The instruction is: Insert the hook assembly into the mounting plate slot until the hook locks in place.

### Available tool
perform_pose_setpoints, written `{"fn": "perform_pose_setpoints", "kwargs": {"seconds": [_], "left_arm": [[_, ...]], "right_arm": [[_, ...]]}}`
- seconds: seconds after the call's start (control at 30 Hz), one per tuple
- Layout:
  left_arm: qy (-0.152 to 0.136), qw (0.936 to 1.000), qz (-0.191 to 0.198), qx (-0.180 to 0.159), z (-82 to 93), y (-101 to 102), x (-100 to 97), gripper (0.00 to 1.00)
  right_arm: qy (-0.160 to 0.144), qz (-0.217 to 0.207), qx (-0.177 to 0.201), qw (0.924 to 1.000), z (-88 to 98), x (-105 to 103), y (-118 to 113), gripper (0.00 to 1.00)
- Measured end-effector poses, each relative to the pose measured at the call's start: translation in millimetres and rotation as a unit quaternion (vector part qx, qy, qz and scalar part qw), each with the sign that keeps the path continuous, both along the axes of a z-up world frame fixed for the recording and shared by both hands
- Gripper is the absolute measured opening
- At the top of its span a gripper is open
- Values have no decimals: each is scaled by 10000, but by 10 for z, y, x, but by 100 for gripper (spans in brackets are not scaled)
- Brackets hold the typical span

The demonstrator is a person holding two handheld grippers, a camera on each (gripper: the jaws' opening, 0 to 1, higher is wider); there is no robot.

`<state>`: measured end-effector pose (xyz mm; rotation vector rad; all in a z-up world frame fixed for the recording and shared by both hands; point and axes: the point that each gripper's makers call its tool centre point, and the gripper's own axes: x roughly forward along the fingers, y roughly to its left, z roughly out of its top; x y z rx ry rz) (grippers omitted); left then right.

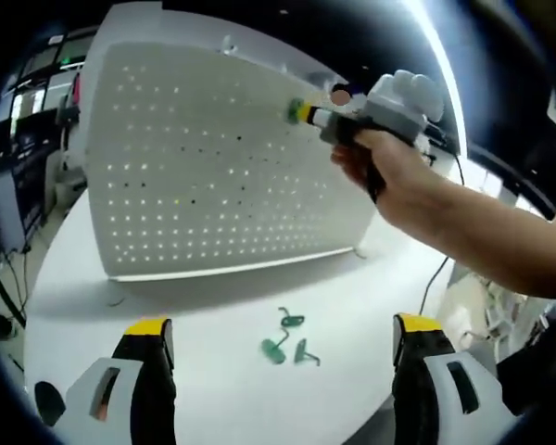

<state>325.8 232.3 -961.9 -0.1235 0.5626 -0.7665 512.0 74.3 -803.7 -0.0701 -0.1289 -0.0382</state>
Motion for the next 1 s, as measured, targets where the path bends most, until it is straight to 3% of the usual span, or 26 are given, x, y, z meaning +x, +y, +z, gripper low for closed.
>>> {"fn": "perform_pose_setpoints", "kwargs": {"seconds": [0.4,0.43,0.5,0.63,0.73,0.8,0.87,1.0], "left_arm": [[67,10000,-4,60,-42,25,-50,100],[68,10000,11,62,-44,33,-50,100],[79,9999,50,68,-56,51,-46,100],[92,9999,96,40,-40,57,-52,100],[83,9997,180,-111,18,53,-63,100],[90,9997,193,-110,19,54,-72,100],[57,9998,178,-54,33,54,-99,100],[53,9999,144,-6,30,58,-158,100]], "right_arm": [[124,-73,29,9999,-38,11,11,0],[122,-72,-69,9999,-37,7,20,0],[135,-167,-665,9976,-26,-6,29,0],[165,-49,-322,9993,3,-11,42,5],[81,-4,-328,9994,92,-41,32,10],[-170,42,-434,9989,240,-110,28,11],[-424,173,-119,9989,401,-210,8,15],[-523,86,-163,9985,575,-398,-200,16]]}}
